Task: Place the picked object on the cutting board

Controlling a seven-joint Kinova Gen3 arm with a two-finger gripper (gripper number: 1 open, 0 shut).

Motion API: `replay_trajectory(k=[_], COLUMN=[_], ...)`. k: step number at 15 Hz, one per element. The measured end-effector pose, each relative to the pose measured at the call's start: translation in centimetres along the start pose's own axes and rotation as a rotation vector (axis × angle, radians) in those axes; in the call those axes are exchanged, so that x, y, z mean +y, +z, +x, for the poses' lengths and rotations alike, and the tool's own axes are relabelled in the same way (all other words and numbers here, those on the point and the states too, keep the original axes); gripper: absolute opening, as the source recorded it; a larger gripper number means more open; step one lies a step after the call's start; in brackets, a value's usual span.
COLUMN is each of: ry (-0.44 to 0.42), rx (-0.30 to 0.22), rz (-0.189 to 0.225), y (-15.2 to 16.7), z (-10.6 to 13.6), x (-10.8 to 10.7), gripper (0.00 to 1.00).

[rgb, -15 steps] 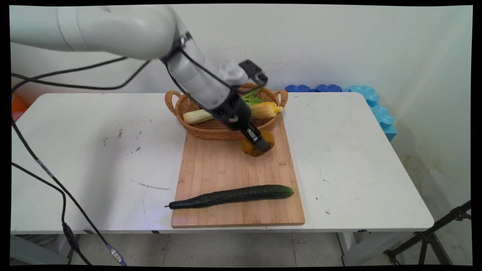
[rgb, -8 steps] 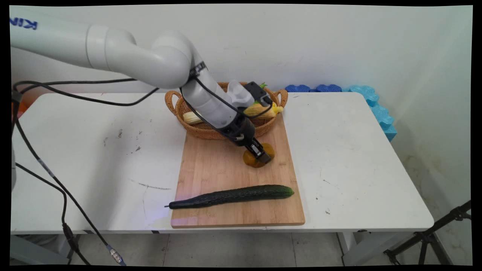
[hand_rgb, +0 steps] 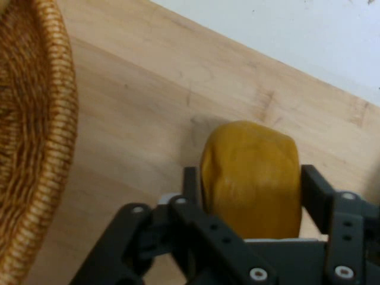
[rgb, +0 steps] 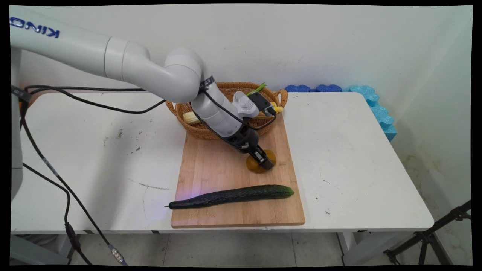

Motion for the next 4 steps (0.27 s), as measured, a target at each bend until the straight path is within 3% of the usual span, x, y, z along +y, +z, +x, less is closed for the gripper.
replay_trajectory(k=[4], ry=[0.009], rx=[0.013], rz=[-0.001], y=[0.54], z=[0.18], x=[0.10], gripper=[1.00])
